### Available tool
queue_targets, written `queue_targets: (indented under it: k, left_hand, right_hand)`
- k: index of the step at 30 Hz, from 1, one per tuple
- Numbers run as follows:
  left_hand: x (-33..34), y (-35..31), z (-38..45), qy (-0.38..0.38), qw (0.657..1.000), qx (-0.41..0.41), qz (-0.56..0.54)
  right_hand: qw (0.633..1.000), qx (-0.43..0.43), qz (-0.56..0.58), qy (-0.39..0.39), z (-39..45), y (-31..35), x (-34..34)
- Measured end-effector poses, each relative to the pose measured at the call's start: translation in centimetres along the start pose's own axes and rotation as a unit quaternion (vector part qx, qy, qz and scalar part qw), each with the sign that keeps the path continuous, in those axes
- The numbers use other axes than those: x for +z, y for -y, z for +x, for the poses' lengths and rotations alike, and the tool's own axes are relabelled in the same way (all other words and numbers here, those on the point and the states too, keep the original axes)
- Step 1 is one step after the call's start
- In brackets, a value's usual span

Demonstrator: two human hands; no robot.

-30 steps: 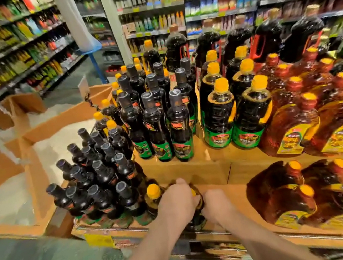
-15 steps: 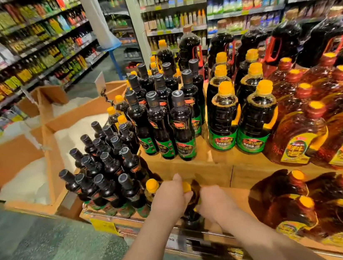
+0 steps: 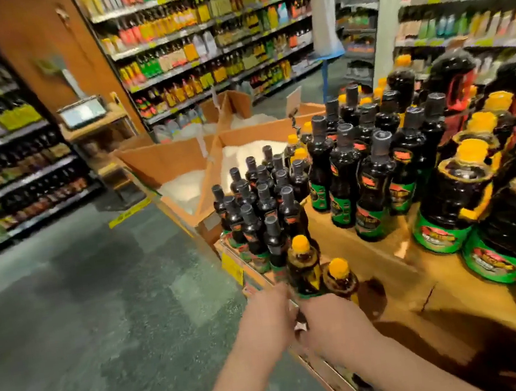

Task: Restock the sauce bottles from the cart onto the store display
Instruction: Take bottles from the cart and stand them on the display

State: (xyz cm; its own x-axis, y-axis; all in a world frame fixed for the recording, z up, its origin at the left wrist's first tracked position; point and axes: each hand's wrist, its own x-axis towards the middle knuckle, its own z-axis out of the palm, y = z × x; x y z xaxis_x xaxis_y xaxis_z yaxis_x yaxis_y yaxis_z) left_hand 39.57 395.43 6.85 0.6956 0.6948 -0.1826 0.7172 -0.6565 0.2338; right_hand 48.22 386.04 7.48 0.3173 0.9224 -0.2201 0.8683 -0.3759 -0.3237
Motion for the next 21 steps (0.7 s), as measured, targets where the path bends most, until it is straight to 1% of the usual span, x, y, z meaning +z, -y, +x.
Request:
queue_targets:
  k: [3, 5, 7, 10, 13, 16, 21]
  left_hand:
    - [0.3, 3.0, -4.7, -0.011, 0.997, -0.082, -0.008]
    - [0.5, 5.5, -8.5, -0.018, 0.987, -0.157, -0.016]
    - [0.4, 7.7, -12.8, -0.031, 0.973, -0.226, -0.025]
    - [0.3, 10.4, -18.5, -0.058, 0.95, -0.305, -0.038]
    - [0.6, 12.4, -23.7, -0.099, 0.924, -0.365, -0.064]
    - [1.5, 13.2, -28.8, -0.116, 0.897, -0.423, -0.062]
    - [3.4, 13.9, -36.5, -0.101, 0.862, -0.495, -0.036]
  right_hand:
    - [0.994, -0.098, -0.023, 0.035, 0.2, 3.3, 1.9]
    - [0.983, -0.166, -0.048, 0.055, -0.5, 6.4, 2.9]
    - [0.97, -0.226, -0.054, 0.075, -1.6, 9.9, 4.0]
    - [0.948, -0.306, -0.043, 0.076, -3.1, 14.5, 6.4]
    - [0.921, -0.379, -0.021, 0.082, -4.6, 18.3, 9.0]
    - [0.897, -0.432, -0.027, 0.087, -7.4, 21.8, 10.8]
    - [0.869, -0.464, -0.065, 0.16, -12.9, 26.4, 14.2]
